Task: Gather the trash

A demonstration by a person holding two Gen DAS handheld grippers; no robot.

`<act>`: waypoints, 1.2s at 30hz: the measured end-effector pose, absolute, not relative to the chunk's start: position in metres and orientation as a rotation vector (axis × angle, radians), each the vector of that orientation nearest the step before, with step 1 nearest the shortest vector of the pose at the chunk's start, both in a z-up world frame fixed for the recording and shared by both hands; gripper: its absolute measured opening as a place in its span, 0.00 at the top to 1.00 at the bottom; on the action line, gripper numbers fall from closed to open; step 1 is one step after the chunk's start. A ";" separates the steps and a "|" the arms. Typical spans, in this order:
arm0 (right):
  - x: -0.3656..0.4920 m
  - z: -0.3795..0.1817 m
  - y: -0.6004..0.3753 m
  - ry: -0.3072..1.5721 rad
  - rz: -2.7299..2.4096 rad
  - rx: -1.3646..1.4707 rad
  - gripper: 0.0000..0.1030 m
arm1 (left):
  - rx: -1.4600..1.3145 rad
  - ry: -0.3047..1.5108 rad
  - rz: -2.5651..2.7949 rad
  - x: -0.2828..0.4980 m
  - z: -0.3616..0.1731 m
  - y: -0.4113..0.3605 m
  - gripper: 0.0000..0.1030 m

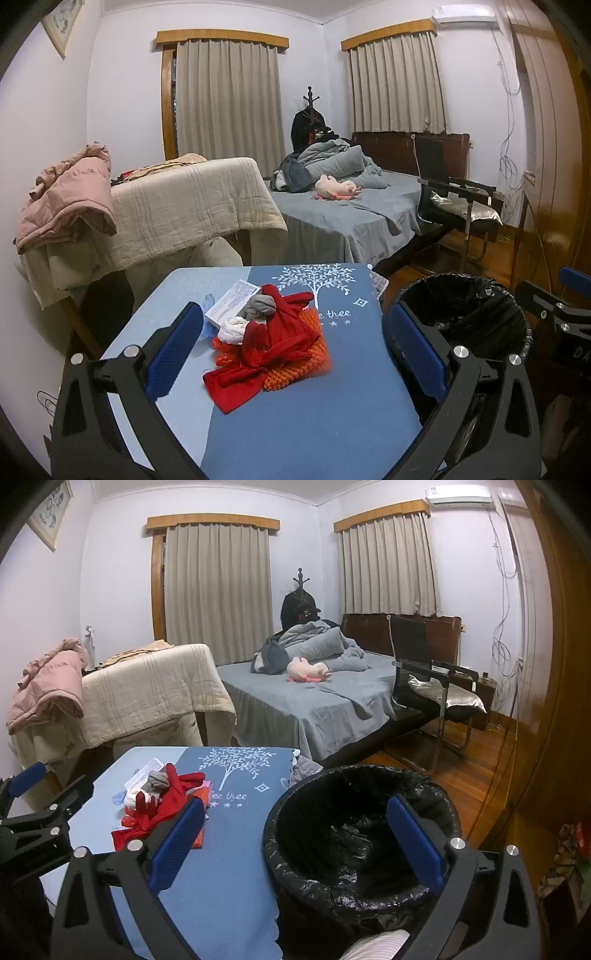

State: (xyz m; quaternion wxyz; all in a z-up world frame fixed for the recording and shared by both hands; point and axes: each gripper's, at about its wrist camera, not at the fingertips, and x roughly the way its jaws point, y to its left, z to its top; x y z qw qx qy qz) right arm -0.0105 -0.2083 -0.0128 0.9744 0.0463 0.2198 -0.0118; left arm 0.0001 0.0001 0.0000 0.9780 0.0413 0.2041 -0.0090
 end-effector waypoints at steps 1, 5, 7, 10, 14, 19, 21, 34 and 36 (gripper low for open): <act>-0.011 -0.013 -0.208 0.444 -0.024 0.093 0.06 | 0.083 0.412 -0.018 0.000 0.000 0.000 0.05; -0.011 -0.013 -0.207 0.444 -0.024 0.093 0.06 | 0.083 0.412 -0.020 0.001 0.000 0.000 0.05; -0.010 -0.013 -0.207 0.446 -0.023 0.093 0.06 | 0.083 0.413 -0.020 0.002 -0.001 0.000 0.05; -0.011 -0.013 -0.206 0.443 -0.025 0.090 0.06 | 0.081 0.407 -0.017 0.000 0.000 0.000 0.05; -0.010 -0.013 -0.207 0.442 -0.026 0.090 0.06 | 0.081 0.406 -0.019 0.000 0.000 0.000 0.05; -0.011 -0.013 -0.206 0.441 -0.026 0.089 0.06 | 0.079 0.405 -0.018 0.000 0.000 0.000 0.05; -0.010 -0.013 -0.206 0.441 -0.025 0.089 0.06 | 0.079 0.405 -0.018 0.000 0.000 0.000 0.05; -0.010 -0.013 -0.205 0.440 -0.026 0.088 0.06 | 0.078 0.404 -0.020 0.000 0.000 0.000 0.05; -0.010 -0.013 -0.205 0.440 -0.025 0.088 0.06 | 0.077 0.404 -0.020 0.000 0.000 0.000 0.05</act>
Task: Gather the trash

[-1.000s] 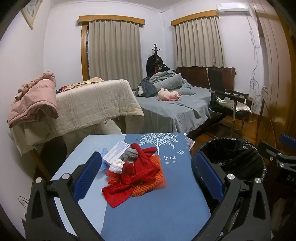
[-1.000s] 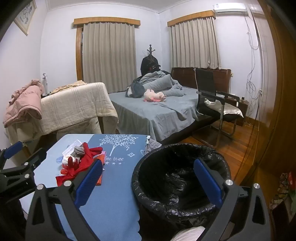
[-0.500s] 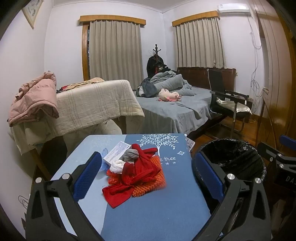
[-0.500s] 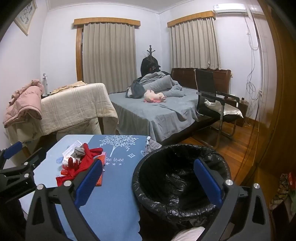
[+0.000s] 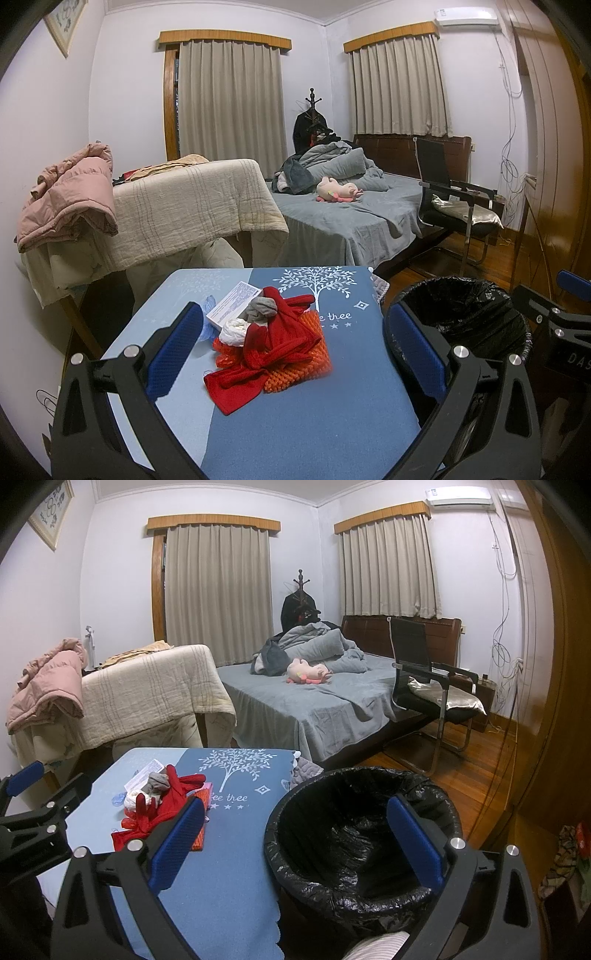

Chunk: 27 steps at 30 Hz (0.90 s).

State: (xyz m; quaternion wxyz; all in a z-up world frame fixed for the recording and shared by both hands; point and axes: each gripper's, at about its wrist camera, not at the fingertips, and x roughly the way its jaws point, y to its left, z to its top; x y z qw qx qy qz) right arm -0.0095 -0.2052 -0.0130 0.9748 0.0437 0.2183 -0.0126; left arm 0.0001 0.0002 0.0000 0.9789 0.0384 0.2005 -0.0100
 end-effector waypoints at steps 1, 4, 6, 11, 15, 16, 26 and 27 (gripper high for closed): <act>-0.010 -0.013 -0.205 0.440 -0.025 0.088 0.06 | 0.078 0.403 -0.019 0.000 0.000 0.000 0.05; -0.009 -0.013 -0.205 0.439 -0.025 0.088 0.06 | 0.077 0.404 -0.019 0.000 0.000 0.000 0.05; -0.009 -0.013 -0.205 0.439 -0.025 0.087 0.06 | 0.077 0.403 -0.019 0.000 0.000 0.000 0.05; -0.008 -0.014 -0.204 0.442 -0.026 0.088 0.06 | 0.076 0.403 -0.019 0.000 0.000 0.000 0.05; -0.008 -0.014 -0.204 0.442 -0.025 0.088 0.06 | 0.077 0.403 -0.019 0.000 0.000 0.000 0.05; -0.008 -0.014 -0.204 0.443 -0.024 0.088 0.06 | 0.076 0.403 -0.019 0.000 0.000 0.000 0.05; -0.005 -0.018 -0.202 0.450 -0.024 0.092 0.06 | 0.074 0.408 -0.018 -0.003 0.005 0.001 0.05; -0.005 -0.018 -0.202 0.449 -0.025 0.092 0.06 | 0.074 0.409 -0.017 -0.003 0.006 0.001 0.05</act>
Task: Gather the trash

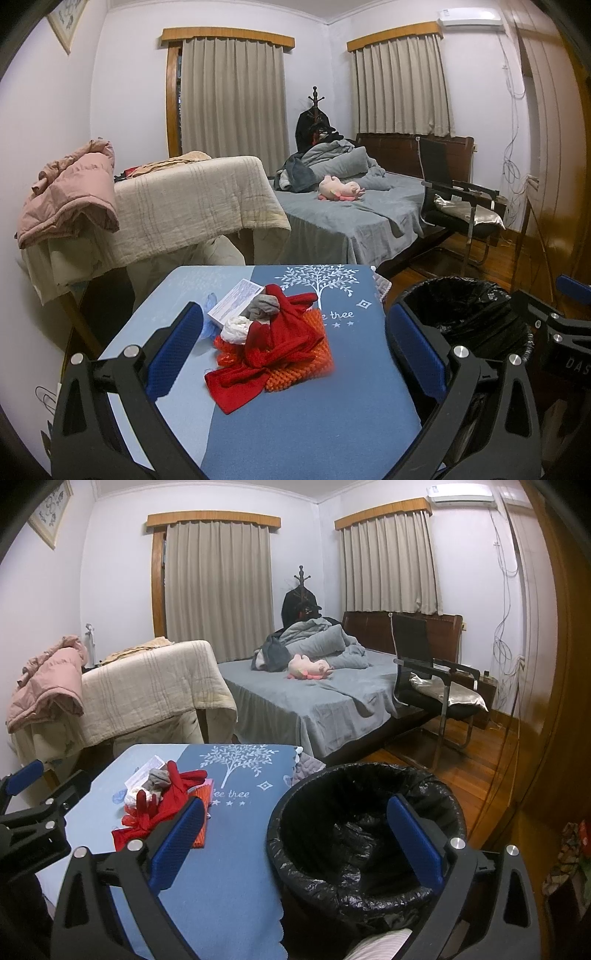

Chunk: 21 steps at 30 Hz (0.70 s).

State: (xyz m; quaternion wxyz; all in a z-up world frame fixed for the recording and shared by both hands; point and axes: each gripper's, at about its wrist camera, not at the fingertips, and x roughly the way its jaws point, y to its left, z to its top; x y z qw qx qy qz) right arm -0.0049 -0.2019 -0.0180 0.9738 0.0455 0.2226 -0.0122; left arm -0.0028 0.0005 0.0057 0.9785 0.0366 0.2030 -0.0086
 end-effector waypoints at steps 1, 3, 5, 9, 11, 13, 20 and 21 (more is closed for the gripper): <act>-0.005 -0.018 -0.202 0.449 -0.025 0.092 0.06 | 0.073 0.409 -0.018 -0.003 0.005 0.001 0.05; -0.004 -0.019 -0.201 0.448 -0.025 0.092 0.06 | 0.072 0.410 -0.017 0.002 0.002 0.005 0.05; -0.004 -0.018 -0.201 0.450 -0.025 0.092 0.06 | 0.069 0.409 -0.013 0.006 -0.003 0.012 0.05; -0.004 -0.019 -0.201 0.450 -0.025 0.093 0.06 | 0.066 0.412 -0.011 0.007 -0.005 0.013 0.05; -0.004 -0.019 -0.201 0.450 -0.025 0.092 0.06 | 0.064 0.414 -0.008 0.007 -0.008 0.012 0.05; -0.006 -0.018 -0.200 0.450 -0.024 0.091 0.06 | 0.062 0.417 -0.007 0.008 -0.009 0.012 0.05; 0.000 -0.022 -0.191 0.455 -0.017 0.088 0.06 | 0.053 0.425 0.001 0.012 -0.011 0.016 0.05; 0.000 -0.022 -0.190 0.455 -0.015 0.087 0.06 | 0.052 0.427 0.002 0.013 -0.011 0.017 0.05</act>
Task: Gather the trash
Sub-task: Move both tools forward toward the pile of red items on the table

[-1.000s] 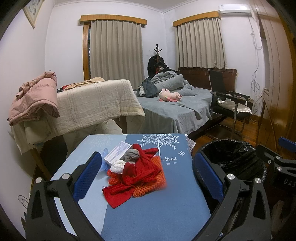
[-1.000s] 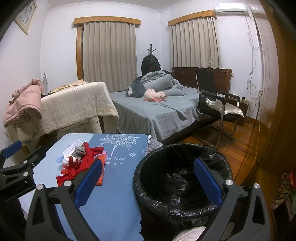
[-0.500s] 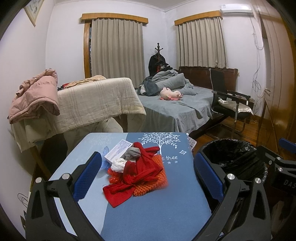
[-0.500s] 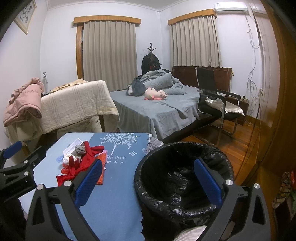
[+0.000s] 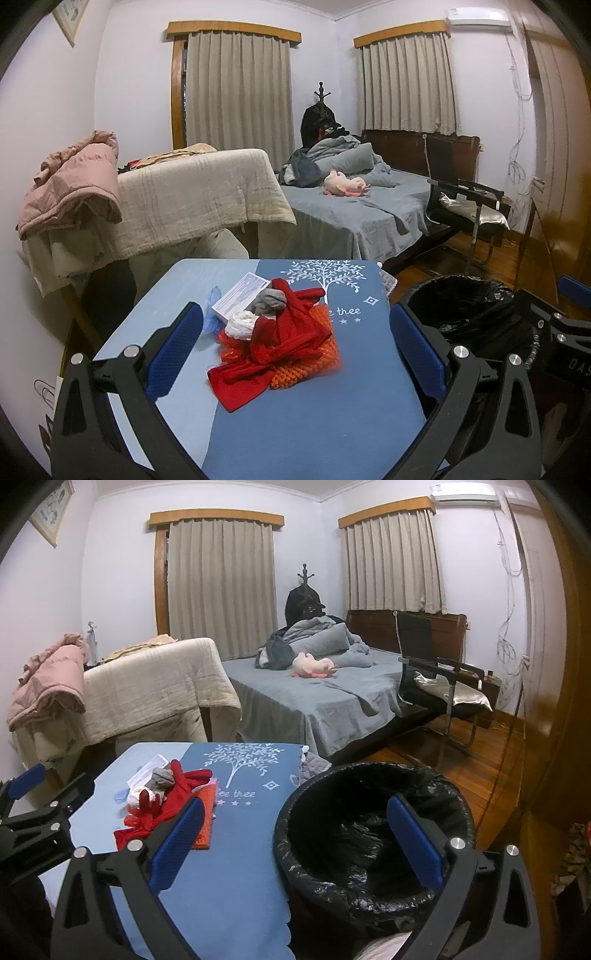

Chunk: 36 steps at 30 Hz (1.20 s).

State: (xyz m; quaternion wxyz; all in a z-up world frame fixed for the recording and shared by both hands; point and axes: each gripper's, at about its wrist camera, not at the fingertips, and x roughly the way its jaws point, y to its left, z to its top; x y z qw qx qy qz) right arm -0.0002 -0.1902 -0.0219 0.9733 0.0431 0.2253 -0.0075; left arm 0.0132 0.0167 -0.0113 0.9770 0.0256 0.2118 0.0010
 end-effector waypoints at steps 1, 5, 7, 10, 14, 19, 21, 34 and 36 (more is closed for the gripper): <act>0.002 -0.023 -0.188 0.455 -0.013 0.084 0.06 | 0.050 0.428 0.003 0.014 -0.011 0.018 0.05; 0.007 -0.025 -0.182 0.458 -0.005 0.078 0.06 | 0.045 0.433 0.008 0.017 -0.013 0.022 0.05; 0.011 -0.025 -0.179 0.459 0.002 0.077 0.06 | 0.041 0.436 0.011 0.019 -0.014 0.024 0.05; 0.015 -0.026 -0.176 0.456 0.008 0.075 0.06 | 0.036 0.442 0.017 0.023 -0.017 0.029 0.05; 0.025 -0.031 -0.171 0.458 0.020 0.075 0.06 | 0.035 0.441 0.034 0.029 -0.023 0.039 0.05; 0.045 -0.044 -0.157 0.475 0.039 0.074 0.06 | 0.028 0.451 0.078 0.042 -0.035 0.063 0.05; 0.053 -0.051 -0.150 0.481 0.051 0.071 0.06 | 0.027 0.458 0.101 0.047 -0.040 0.074 0.05; 0.116 -0.100 -0.104 0.561 0.156 0.047 0.23 | 0.069 0.489 0.161 0.087 -0.080 0.117 0.05; 0.129 -0.105 -0.098 0.574 0.177 0.043 0.26 | 0.074 0.496 0.163 0.095 -0.085 0.119 0.05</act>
